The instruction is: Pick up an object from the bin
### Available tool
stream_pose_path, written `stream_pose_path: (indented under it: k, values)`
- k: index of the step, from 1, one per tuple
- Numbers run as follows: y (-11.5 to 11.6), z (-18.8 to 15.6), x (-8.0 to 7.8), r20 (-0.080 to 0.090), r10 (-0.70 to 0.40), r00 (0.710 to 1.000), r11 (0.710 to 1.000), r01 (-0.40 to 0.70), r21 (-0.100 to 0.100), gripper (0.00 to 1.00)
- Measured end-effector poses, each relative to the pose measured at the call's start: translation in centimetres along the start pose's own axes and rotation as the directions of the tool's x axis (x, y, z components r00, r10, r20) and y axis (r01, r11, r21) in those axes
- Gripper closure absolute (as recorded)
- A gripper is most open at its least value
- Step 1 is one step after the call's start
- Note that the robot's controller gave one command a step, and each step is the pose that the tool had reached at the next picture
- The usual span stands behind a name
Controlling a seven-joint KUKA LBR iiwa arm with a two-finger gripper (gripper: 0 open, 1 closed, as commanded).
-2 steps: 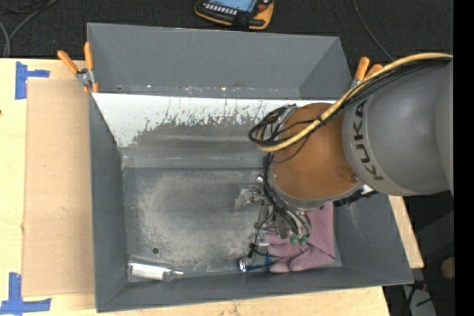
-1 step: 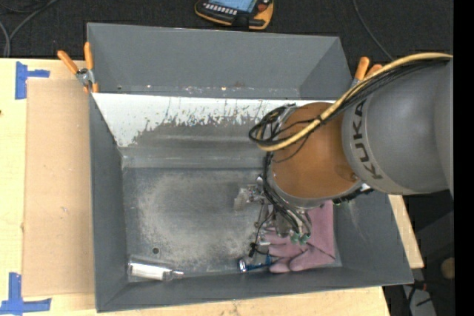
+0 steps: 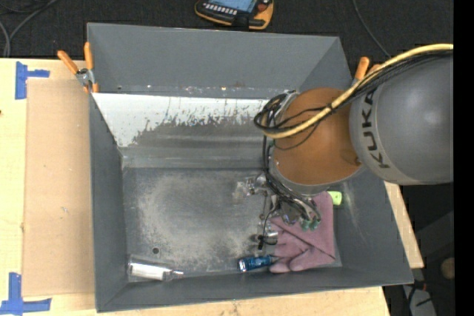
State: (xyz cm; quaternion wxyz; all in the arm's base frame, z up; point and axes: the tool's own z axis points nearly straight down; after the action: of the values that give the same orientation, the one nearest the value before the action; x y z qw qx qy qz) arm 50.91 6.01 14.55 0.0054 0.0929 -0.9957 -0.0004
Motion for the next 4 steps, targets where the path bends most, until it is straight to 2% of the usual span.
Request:
stream_pose_path:
  k: [1,2,3,4]
  values:
    - [-5.2,-1.5,-2.0,0.001,-0.222,0.975,0.975,0.222,0.001,0.00]
    - [-5.3,0.1,-1.2,0.015,-0.247,0.969,0.969,0.247,0.004,0.00]
    - [-5.5,4.0,0.4,0.004,-0.260,0.966,0.966,0.260,-0.001,0.00]
    - [-13.0,7.1,2.1,0.001,-0.131,0.991,0.991,0.131,-0.002,0.00]
